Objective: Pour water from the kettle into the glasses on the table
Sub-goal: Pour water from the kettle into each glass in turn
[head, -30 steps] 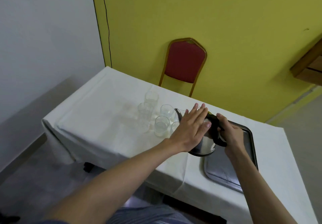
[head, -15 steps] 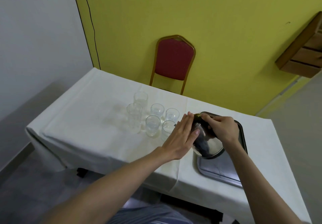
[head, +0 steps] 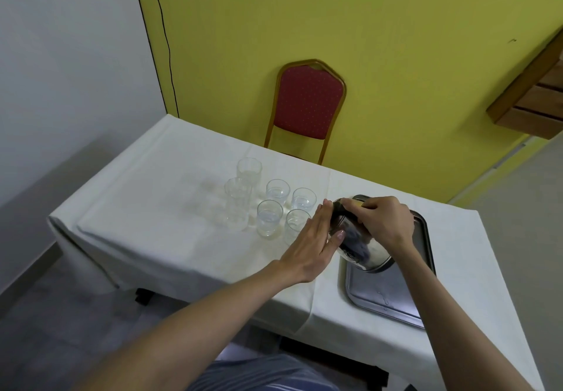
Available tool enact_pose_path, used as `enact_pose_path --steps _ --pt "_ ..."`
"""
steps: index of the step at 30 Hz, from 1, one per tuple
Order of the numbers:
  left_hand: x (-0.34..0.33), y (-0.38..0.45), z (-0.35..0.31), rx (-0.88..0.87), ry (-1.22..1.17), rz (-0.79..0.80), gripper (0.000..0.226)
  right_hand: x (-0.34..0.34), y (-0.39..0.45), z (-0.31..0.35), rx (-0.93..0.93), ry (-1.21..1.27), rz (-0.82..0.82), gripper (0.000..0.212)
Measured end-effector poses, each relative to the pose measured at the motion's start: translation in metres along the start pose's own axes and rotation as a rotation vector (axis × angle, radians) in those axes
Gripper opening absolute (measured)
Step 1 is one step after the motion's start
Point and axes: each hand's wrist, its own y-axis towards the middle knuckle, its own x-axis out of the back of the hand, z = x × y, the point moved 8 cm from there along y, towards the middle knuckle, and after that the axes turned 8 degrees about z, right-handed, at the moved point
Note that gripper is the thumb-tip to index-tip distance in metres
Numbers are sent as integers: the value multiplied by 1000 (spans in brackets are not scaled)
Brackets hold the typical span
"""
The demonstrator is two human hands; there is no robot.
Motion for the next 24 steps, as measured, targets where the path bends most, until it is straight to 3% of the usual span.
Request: enact_pose_path --steps 24 --pt "22 -8 -30 -6 -191 -154 64 31 3 33 33 -70 -32 62"
